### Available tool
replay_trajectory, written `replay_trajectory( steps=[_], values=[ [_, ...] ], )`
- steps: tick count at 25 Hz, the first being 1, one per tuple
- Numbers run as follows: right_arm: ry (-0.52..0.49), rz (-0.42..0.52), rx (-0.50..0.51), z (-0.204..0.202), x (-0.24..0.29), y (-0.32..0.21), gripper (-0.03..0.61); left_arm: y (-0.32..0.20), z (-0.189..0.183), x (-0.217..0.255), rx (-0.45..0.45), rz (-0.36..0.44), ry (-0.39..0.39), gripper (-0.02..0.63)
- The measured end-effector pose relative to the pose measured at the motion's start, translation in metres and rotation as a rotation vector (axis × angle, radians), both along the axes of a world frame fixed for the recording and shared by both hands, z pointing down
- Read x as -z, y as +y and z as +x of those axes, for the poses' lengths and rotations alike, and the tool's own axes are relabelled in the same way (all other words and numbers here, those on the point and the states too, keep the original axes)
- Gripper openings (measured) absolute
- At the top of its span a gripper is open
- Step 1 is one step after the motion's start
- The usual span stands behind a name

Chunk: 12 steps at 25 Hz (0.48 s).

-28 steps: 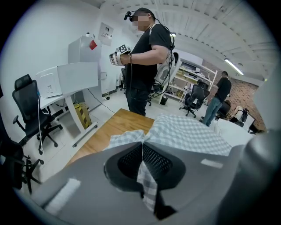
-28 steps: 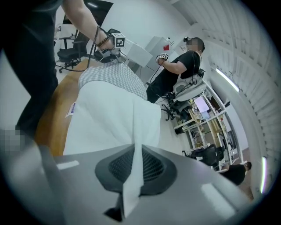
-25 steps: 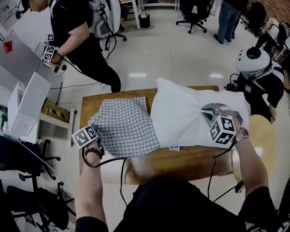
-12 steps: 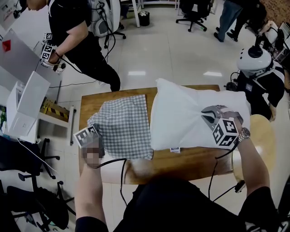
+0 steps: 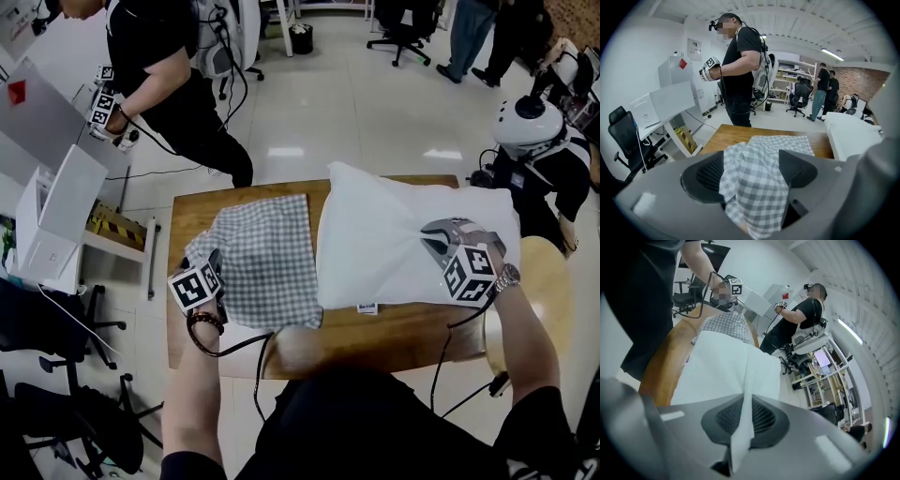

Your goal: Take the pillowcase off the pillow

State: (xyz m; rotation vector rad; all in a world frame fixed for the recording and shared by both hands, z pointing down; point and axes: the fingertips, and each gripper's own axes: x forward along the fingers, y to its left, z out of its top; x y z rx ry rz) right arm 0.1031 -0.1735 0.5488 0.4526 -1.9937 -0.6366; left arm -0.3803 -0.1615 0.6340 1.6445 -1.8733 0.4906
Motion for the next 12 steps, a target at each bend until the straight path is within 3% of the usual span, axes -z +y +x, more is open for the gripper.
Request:
replay_trajectory(
  steps=[3,8,12],
  values=[
    [0.012,0.016,-0.01,0.002,0.003,0.0,0.025,0.005,0.004,0.013,-0.027,0.032,0.007,0.385],
    [0.007,0.035,-0.059,-0.003,-0.009,0.009,0.097,0.025,0.018,0.029,-0.092,0.069,-0.006,0.428],
    [-0.022,0.043,-0.145,-0.03,-0.014,0.044,0.141,0.058,0.005,0.041,-0.162,0.175,-0.041,0.429]
  ],
)
